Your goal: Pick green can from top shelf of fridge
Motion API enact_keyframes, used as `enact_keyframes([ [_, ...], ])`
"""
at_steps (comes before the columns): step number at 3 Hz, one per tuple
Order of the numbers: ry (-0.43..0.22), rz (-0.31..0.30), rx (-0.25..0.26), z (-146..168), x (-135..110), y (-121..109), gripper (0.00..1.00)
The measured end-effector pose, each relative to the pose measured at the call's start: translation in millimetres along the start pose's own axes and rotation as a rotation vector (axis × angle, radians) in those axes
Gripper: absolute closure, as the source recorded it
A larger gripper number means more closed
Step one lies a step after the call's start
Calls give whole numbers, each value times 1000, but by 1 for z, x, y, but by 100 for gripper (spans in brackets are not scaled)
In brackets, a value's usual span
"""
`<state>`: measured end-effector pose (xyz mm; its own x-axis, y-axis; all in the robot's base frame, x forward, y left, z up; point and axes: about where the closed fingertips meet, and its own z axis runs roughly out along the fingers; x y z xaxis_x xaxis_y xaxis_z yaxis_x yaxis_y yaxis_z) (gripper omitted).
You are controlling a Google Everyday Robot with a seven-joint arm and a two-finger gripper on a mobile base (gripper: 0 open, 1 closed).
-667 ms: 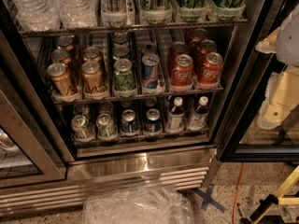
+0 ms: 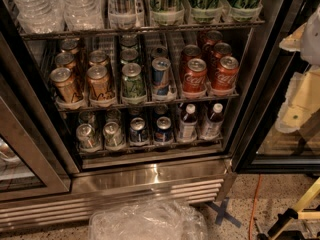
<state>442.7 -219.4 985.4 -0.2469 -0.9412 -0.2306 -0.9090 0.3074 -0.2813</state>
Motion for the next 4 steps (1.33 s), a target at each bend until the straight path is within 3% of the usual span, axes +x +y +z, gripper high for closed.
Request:
enact_keyframes([
  [1, -125, 174, 147, -43, 10, -29, 0],
  [2, -343, 368, 301, -95, 11, -64, 0],
  [3, -424, 381, 356, -109, -4, -78, 0],
  [4, -424, 381, 356, -109, -4, -78, 0],
])
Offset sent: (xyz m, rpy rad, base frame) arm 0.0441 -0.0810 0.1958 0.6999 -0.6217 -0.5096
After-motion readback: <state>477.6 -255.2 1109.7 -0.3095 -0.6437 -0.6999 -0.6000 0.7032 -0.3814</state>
